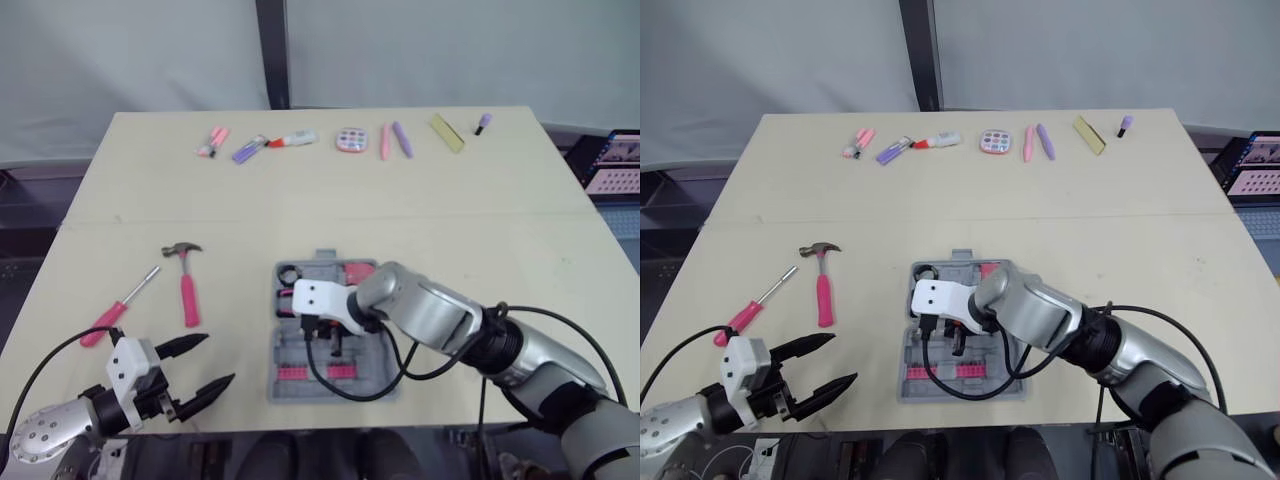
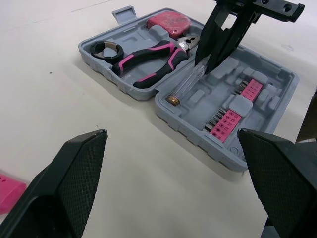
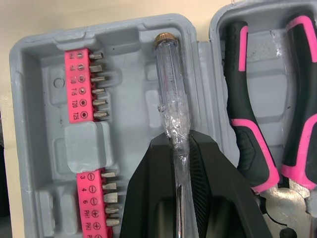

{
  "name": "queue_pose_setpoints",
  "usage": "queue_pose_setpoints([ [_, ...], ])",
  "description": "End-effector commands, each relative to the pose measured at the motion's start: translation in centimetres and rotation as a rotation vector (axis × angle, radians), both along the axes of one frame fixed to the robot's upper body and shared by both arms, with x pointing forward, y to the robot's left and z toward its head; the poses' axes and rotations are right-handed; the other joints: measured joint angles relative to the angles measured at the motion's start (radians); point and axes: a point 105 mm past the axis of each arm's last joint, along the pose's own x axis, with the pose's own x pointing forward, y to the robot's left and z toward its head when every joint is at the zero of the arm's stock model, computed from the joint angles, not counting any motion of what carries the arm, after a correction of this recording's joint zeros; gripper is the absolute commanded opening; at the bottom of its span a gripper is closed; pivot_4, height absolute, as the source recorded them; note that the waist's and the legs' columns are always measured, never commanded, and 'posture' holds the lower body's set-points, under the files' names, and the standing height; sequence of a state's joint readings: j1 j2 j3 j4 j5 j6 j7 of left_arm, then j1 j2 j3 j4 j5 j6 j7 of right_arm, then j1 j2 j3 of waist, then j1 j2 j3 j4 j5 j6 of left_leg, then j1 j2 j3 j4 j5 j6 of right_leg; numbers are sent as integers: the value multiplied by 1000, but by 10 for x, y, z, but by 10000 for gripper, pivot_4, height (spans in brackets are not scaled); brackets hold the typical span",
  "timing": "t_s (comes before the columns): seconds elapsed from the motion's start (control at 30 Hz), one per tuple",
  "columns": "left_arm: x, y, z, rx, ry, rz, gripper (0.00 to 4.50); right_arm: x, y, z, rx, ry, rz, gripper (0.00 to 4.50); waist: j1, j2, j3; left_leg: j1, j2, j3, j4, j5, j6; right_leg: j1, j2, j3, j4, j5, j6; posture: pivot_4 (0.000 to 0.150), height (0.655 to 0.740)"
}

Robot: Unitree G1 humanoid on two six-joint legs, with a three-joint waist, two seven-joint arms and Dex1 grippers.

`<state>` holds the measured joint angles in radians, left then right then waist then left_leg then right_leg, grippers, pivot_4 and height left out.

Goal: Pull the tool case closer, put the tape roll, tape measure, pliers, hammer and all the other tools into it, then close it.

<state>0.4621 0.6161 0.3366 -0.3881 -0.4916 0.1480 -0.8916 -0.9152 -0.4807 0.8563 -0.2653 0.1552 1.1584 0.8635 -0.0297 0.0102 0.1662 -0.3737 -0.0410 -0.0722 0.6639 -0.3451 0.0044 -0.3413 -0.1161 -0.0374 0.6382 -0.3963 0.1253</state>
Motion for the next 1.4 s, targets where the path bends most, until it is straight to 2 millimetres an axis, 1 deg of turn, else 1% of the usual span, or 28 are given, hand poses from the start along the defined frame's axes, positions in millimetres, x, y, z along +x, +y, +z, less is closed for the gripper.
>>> queue_pose_setpoints([
  [0.03, -2, -1, 3, 1, -22, -5, 45000, 1, 4, 4, 14, -24, 6, 317, -1, 0, 0, 0, 0, 0, 0, 0, 0, 0, 0, 0, 0, 0, 0, 1500, 7400],
  [0.4, -3, -3, 2, -6, -25, -10, 45000, 0, 6, 4, 28, -31, 9, 317, 0, 0, 0, 0, 0, 0, 0, 0, 0, 0, 0, 0, 0, 0, 0, 1500, 7400],
  [0.63, -2, -4, 2, -8, -26, -15, 45000, -4, 5, 13, 50, -31, 27, 317, -1, 0, 0, 0, 0, 0, 0, 0, 0, 0, 0, 0, 0, 0, 0, 1500, 7400],
  [0.87, -2, -6, 1, -11, -29, -16, 45000, -6, 4, 7, 41, -9, 16, 317, 0, 0, 0, 0, 0, 0, 0, 0, 0, 0, 0, 0, 0, 0, 0, 1500, 7400],
  [0.97, -2, -6, 1, -10, -28, -16, 45000, -3, 3, 5, 37, -14, 2, 14209, 0, 0, 0, 0, 0, 0, 0, 0, 0, 0, 0, 0, 0, 0, 0, 1500, 7400],
  [1.0, -2, -6, 1, -10, -29, -15, 45000, -3, 3, 4, 35, -15, 1, 17634, 0, 0, 0, 0, 0, 0, 0, 0, 0, 0, 0, 0, 0, 0, 0, 1500, 7400],
  [1.27, -2, -8, 1, -12, -28, -18, 45000, -5, 1, 6, 34, -13, 5, 17634, 0, 0, 0, 0, 0, 0, 0, 0, 0, 0, 0, 0, 0, 0, 0, 1500, 7400],
  [1.33, -2, -8, 1, -14, -27, -18, 45000, -5, 0, 10, 42, -17, 4, 17634, 0, 0, 0, 0, 0, 0, 0, 0, 0, 0, 0, 0, 0, 0, 0, 1500, 7400],
  [1.4, -2, -9, 1, -14, -27, -20, 45000, -5, 2, 23, 91, -32, 10, 17634, 0, 0, 0, 0, 0, 0, 0, 0, 0, 0, 0, 0, 0, 0, 0, 1500, 7400],
])
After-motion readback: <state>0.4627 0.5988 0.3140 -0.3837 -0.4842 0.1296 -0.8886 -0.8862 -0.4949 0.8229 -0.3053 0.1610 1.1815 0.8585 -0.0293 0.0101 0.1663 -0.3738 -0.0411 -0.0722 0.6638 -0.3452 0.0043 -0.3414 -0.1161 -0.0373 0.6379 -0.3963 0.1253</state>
